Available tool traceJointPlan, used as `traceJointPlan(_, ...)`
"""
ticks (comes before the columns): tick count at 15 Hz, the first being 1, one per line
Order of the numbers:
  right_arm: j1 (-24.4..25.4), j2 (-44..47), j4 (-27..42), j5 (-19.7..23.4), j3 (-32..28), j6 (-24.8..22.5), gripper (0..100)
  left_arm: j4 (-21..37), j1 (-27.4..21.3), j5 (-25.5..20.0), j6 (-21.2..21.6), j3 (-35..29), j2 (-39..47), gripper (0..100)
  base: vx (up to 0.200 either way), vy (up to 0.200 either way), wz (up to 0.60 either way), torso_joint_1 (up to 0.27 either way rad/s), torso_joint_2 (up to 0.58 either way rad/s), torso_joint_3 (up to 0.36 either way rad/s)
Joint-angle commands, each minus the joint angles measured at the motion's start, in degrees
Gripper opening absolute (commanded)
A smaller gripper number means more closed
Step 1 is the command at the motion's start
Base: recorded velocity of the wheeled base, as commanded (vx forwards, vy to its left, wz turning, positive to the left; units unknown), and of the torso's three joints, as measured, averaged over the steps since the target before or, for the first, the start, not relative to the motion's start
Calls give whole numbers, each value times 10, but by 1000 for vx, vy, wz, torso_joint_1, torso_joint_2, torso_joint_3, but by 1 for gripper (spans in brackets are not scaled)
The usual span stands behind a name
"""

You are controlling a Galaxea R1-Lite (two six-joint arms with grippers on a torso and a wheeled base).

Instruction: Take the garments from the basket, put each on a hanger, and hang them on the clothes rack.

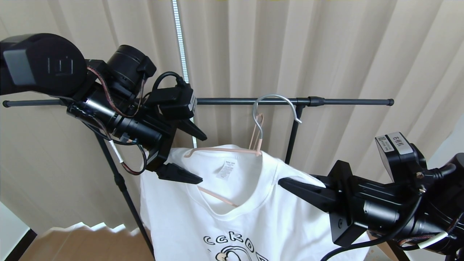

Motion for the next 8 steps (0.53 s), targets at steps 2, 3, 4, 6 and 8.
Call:
traceJointPlan(2,0,-1,-1,0,-1,0,0,0,-6,1,0,11,-1,100,0,0,0,0,0,0)
traceJointPlan(3,0,-1,-1,0,-1,0,0,0,-6,1,0,12,0,100,0,0,0,0,0,0)
traceJointPlan(4,0,-1,-1,0,-1,0,0,0,-10,1,0,15,0,100,0,0,0,0,0,0)
traceJointPlan(6,0,-1,-1,0,-2,0,0,0,-10,1,0,18,-1,100,0,0,0,0,0,0)
traceJointPlan(8,0,-1,-2,0,-3,0,0,0,-10,2,0,22,-1,0,0,0,0,0,0,0)
